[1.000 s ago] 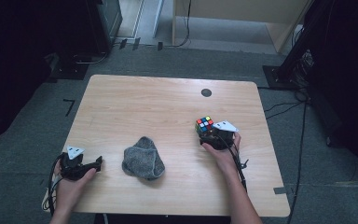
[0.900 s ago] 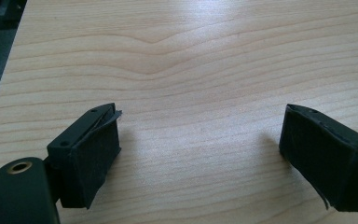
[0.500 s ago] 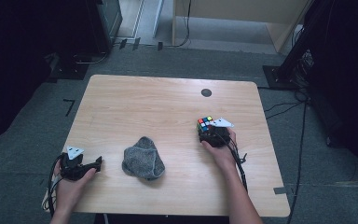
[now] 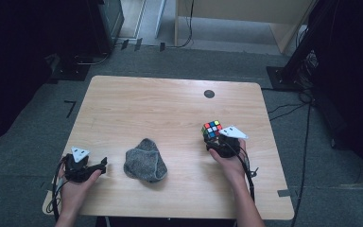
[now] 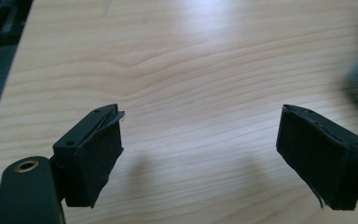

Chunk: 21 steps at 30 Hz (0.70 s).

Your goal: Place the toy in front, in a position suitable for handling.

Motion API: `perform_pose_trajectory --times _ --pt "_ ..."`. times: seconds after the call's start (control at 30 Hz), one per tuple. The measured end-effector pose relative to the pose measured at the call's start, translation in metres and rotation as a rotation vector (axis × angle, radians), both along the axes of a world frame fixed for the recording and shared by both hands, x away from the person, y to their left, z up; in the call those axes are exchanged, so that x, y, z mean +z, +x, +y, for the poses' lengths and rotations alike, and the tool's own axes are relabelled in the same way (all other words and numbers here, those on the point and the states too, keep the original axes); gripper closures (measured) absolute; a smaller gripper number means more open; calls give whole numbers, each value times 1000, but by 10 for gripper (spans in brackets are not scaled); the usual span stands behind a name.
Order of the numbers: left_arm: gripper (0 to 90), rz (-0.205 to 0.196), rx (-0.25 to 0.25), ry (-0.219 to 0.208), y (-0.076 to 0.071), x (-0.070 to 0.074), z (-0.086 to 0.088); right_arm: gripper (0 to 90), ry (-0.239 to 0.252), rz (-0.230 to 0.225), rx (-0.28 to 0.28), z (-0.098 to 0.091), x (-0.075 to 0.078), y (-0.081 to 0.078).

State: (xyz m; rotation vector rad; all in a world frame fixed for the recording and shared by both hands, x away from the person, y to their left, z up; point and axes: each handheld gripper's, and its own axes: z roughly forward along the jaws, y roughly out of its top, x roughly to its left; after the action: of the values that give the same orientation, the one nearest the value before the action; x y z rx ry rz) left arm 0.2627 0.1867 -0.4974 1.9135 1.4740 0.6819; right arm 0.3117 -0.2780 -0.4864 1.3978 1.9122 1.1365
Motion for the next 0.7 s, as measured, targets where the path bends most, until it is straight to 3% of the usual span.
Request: perform_pose_trajectory --times 0.13,0.3,0.37,0.47,0.7 --pt "152 -39 -69 -29 -6 12 -17 346 -2 -10 6 1 7 -14" --pt "154 -44 -171 -46 -10 18 -39 346 8 -2 17 5 9 -29" --pt "154 -63 -202 -45 -12 20 -47 346 8 4 15 7 11 -33" --pt "221 -99 -272 -39 -18 23 -59 346 16 -1 29 9 14 -40" --pt "220 -75 -368 -41 -21 20 -79 346 29 13 37 14 15 -52"
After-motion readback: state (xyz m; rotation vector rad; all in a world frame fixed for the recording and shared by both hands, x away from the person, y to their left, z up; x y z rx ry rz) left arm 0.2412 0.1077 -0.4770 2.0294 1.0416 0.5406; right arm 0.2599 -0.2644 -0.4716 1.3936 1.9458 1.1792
